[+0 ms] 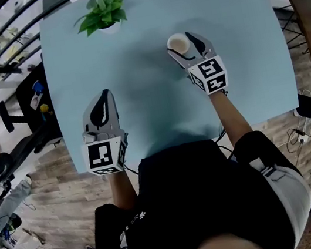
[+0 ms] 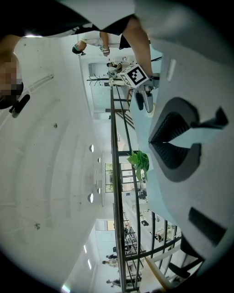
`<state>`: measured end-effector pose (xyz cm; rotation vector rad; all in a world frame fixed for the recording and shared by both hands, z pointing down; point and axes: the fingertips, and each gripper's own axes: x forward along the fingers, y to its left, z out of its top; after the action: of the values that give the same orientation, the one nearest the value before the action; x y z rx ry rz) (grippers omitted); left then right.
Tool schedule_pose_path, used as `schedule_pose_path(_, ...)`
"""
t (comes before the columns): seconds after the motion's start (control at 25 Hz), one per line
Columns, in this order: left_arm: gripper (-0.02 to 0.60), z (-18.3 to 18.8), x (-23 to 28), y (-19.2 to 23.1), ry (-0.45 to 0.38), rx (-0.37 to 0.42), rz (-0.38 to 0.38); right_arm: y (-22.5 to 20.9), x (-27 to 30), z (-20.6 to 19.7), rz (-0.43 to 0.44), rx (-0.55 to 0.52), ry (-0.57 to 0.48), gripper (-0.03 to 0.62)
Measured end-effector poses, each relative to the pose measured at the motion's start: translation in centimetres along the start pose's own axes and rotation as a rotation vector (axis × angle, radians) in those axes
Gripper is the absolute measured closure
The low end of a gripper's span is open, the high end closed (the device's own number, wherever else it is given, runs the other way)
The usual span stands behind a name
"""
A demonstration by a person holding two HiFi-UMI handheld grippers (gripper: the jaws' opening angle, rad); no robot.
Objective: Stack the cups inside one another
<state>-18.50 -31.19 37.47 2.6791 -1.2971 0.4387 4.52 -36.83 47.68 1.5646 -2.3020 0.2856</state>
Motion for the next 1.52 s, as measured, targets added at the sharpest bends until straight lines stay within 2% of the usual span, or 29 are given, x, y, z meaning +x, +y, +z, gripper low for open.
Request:
schedule_pose_path(0.16,0.586,0.5,-0.4,-0.1,-0.013,0.009,-0.006,0.4,-1.1,2.1,-0.005,0.000,-0.056,0.262)
schedule_pose_path(0.32,0.586,1.1,-1.0,-0.3,-0.033,0.015,-0.007,0.9,-2.5,3.9,-0.008,0.002,-0.106,0.305)
schedule_pose_path(0.72,0.589,1.8,-1.9,-0.9,-0.068,0.015,-0.026,3.2,-6.1,6.4,-0.007,0.024,-0.180,0.434)
schedule_pose_path(1.0,0.589,2.5,-2.1,-2.5,-0.102,0.029,-0.080,4.8,-9.1,7.4,-0.015,0.042,-0.220,0.513)
schedule_pose_path(1.16,0.589,2.3,-2.3,-3.1,-0.111,0.030,-0.116,5.9,-10.8,7.1,-0.027,0.059,-0.233,0.582)
schedule_pose_path(1.52,0.589,1.8,-2.2,-3.6,-0.128,0.006,-0.161,7.7,-13.5,6.3,-0.031,0.102,-0.229,0.586)
